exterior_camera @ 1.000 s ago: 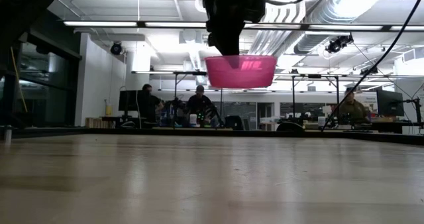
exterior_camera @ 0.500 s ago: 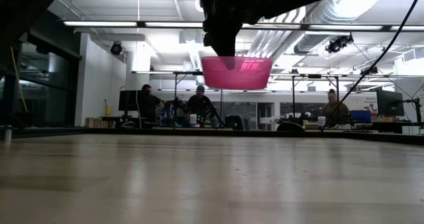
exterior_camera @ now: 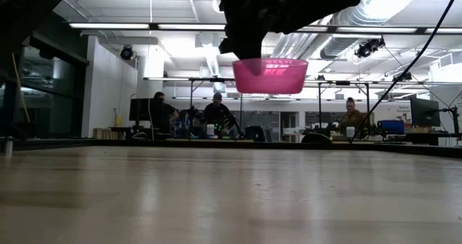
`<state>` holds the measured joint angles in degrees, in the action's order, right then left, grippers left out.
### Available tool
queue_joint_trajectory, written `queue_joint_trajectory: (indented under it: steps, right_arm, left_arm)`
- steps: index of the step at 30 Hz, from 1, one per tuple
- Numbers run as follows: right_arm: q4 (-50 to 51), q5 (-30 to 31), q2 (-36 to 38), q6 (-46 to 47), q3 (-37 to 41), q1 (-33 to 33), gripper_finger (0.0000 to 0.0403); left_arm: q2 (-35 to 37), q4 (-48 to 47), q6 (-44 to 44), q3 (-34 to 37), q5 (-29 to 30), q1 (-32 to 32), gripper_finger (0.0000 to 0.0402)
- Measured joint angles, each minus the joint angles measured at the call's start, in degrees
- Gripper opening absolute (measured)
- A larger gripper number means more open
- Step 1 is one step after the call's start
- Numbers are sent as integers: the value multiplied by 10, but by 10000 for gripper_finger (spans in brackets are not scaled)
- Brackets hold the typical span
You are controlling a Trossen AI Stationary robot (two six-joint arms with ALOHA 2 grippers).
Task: Nest bowls inside each other
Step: Stack the red bowl on the purple bowl
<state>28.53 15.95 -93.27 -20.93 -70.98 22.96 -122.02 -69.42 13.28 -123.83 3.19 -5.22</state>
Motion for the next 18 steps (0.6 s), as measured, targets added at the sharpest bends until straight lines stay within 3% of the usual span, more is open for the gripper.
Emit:
queue_joint_trajectory:
  steps: [18]
  right_arm:
    - [-14,67,0,114,0,7,55]
  left_arm:
    - [0,-32,227,0,33,-1,1]
